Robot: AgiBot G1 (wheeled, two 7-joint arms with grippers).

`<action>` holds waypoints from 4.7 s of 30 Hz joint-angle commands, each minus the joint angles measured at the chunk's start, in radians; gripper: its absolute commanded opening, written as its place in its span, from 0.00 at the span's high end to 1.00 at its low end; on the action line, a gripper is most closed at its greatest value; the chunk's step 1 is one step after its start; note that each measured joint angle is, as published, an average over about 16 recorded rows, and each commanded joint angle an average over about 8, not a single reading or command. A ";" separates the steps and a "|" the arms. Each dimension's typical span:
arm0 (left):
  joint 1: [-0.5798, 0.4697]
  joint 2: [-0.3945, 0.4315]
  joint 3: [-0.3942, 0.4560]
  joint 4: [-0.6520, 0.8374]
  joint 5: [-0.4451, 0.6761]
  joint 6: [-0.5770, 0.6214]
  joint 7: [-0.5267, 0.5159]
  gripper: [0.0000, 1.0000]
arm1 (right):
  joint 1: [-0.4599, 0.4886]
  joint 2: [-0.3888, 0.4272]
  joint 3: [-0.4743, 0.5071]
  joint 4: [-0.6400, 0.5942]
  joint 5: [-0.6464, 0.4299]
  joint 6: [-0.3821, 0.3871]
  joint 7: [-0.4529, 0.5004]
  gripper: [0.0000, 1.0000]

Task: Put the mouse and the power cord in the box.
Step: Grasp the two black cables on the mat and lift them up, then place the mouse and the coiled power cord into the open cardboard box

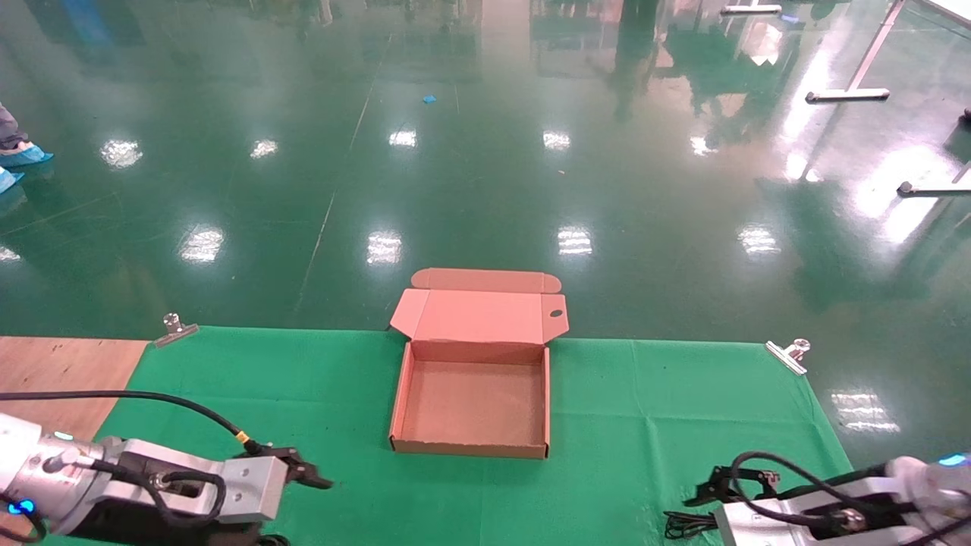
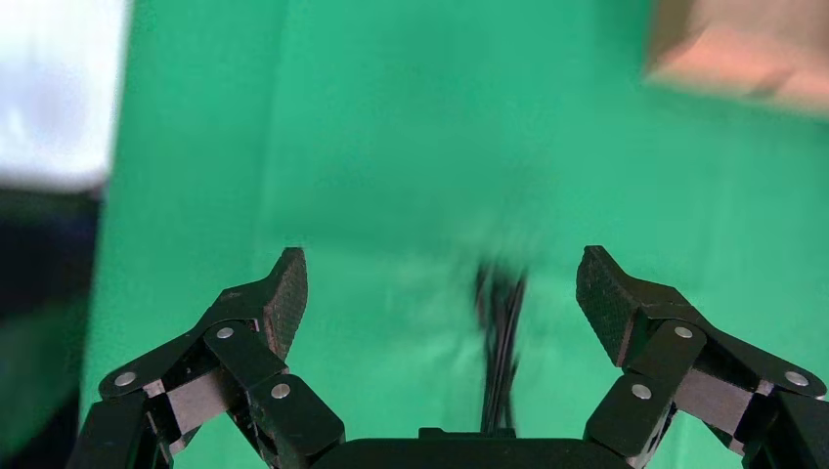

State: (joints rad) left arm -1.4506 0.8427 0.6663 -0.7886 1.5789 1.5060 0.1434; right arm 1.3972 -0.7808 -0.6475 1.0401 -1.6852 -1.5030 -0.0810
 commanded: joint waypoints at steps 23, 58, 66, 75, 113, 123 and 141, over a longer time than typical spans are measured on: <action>-0.173 0.212 0.147 0.637 0.304 -0.236 0.353 0.00 | 0.164 -0.324 -0.133 -0.768 -0.297 0.342 -0.429 0.00; -0.171 0.223 0.124 0.781 0.272 -0.328 0.443 1.00 | 0.209 -0.423 -0.120 -1.020 -0.284 0.533 -0.539 1.00; -0.164 0.217 0.122 0.784 0.270 -0.358 0.449 1.00 | 0.205 -0.431 -0.122 -1.031 -0.287 0.525 -0.542 1.00; -0.151 0.219 0.120 0.784 0.267 -0.401 0.451 1.00 | 0.211 -0.429 -0.123 -1.036 -0.288 0.509 -0.545 1.00; -0.427 0.307 0.109 0.723 0.252 -0.122 0.429 1.00 | 0.515 -0.418 -0.061 -0.980 -0.199 0.102 -0.586 1.00; -0.553 0.417 0.080 0.711 0.215 -0.208 0.379 1.00 | 0.657 -0.498 -0.027 -0.961 -0.152 0.129 -0.532 1.00; -0.518 0.506 0.050 0.686 0.168 -0.533 0.396 1.00 | 0.616 -0.574 -0.013 -0.900 -0.107 0.470 -0.501 1.00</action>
State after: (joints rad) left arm -1.9666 1.3499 0.7178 -0.1053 1.7474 0.9771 0.5407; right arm 2.0180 -1.3546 -0.6614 0.1378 -1.7936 -1.0398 -0.5819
